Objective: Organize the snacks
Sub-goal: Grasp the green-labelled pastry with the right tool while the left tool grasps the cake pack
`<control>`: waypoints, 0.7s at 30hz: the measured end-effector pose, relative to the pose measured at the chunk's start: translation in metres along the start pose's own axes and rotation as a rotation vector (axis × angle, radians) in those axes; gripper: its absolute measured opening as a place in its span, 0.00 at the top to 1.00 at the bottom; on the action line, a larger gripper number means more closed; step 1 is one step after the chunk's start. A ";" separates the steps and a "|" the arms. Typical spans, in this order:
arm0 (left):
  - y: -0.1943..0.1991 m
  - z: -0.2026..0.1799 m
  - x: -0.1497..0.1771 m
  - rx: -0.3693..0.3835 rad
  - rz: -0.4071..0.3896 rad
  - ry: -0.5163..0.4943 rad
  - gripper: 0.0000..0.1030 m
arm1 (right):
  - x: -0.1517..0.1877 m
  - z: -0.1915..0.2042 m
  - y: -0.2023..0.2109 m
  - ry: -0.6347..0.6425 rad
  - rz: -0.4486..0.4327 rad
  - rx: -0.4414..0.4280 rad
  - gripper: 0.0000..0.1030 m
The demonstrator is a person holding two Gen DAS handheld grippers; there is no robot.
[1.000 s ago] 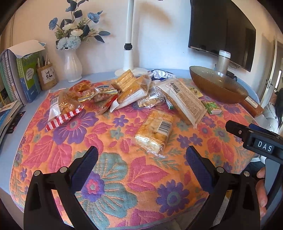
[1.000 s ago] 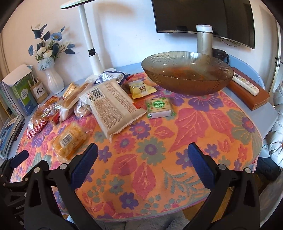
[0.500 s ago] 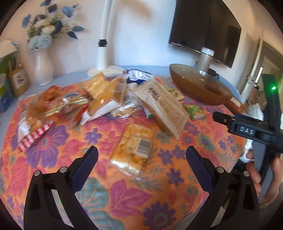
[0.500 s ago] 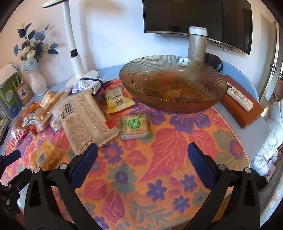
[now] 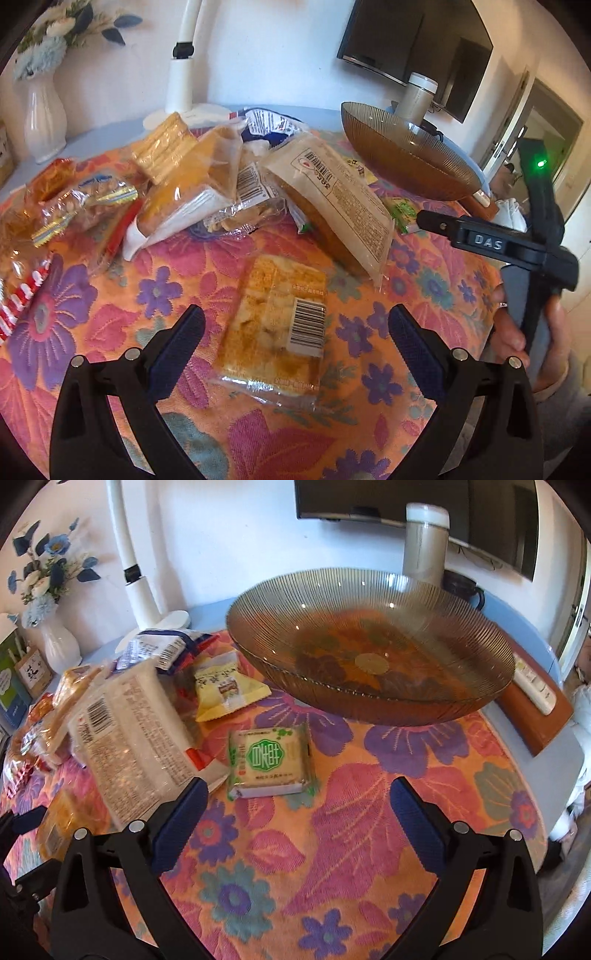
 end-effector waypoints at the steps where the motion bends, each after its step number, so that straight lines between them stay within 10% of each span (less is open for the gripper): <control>1: -0.002 0.000 -0.001 0.000 0.008 0.000 0.05 | -0.001 -0.001 -0.006 -0.006 0.016 -0.009 0.06; 21: -0.020 0.010 0.002 0.031 0.062 0.060 0.06 | -0.012 0.001 -0.036 -0.007 0.054 -0.009 0.24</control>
Point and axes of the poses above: each gripper's, at about its wrist camera, not at the fingertips, and y roughly against the way its jaws point, z to its left, x to its underside, the point moved 2 cm from there along -y, roughly the way its jaws point, and after that the axes turned 1 degree about z, right-handed, at the moved point
